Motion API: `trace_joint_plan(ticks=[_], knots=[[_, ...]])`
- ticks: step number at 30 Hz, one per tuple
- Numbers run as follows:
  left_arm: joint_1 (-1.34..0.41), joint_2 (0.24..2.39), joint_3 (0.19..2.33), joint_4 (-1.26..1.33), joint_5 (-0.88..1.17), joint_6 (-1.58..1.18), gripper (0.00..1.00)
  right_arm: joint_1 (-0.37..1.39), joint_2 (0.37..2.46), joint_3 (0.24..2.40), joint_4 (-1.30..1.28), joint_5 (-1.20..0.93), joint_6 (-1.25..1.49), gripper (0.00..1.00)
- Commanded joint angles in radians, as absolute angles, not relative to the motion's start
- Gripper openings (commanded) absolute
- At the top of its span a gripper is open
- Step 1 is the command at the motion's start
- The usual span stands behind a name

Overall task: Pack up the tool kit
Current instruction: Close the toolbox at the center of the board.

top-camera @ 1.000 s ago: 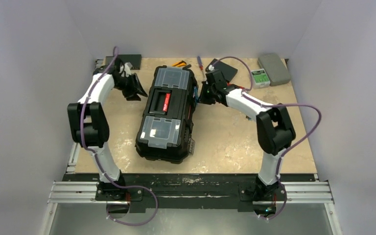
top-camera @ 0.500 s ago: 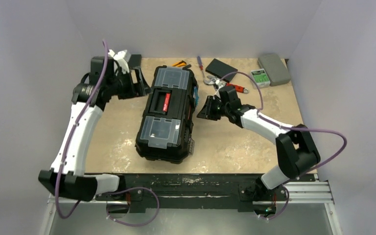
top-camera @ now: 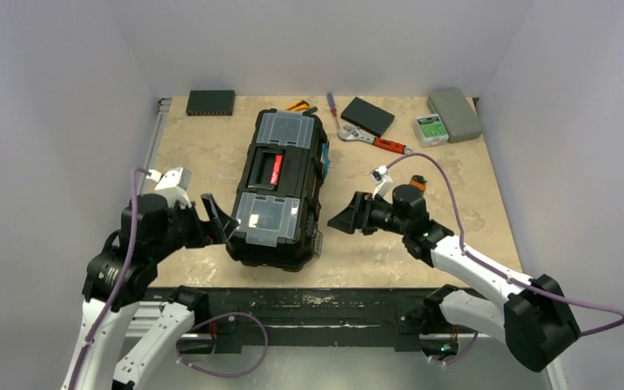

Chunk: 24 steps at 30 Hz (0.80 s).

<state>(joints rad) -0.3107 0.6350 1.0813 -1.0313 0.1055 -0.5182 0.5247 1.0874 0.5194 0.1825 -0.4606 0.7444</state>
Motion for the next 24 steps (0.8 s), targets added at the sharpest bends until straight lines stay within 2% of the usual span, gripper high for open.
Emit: trace_joint_plan(ticks=[1,5,9,10,11,14,17,20,24], knots=[[-0.322,0.553,1.005,-1.078,0.228,-0.617,0.81,0.615,1.008,0.478,0.275,-0.506,0.734,0.74],[-0.331,0.486,0.935,-1.121,0.329,-0.649,0.79,0.679,1.009,0.471,0.197,-0.446,0.698,0.77],[-0.334,0.369,0.794,-1.041,0.426,-0.749,0.78,0.681,1.053,0.474,0.172,-0.381,0.665,0.79],[-0.334,0.335,0.760,-1.011,0.440,-0.776,0.77,0.681,1.063,0.486,0.155,-0.349,0.661,0.76],[-0.334,0.300,0.728,-0.987,0.444,-0.796,0.77,0.680,1.079,0.501,0.128,-0.291,0.676,0.68],[-0.334,0.244,0.677,-0.961,0.455,-0.798,0.76,0.661,1.142,0.583,-0.022,-0.151,0.695,0.35],[-0.335,0.229,0.660,-0.954,0.438,-0.777,0.75,0.612,1.243,0.658,-0.046,-0.223,0.665,0.15],[-0.335,0.248,0.645,-0.922,0.439,-0.772,0.76,0.555,1.364,0.731,-0.054,-0.327,0.636,0.04],[-0.344,0.291,0.664,-0.924,0.398,-0.755,0.75,0.516,1.518,0.814,-0.034,-0.465,0.607,0.03]])
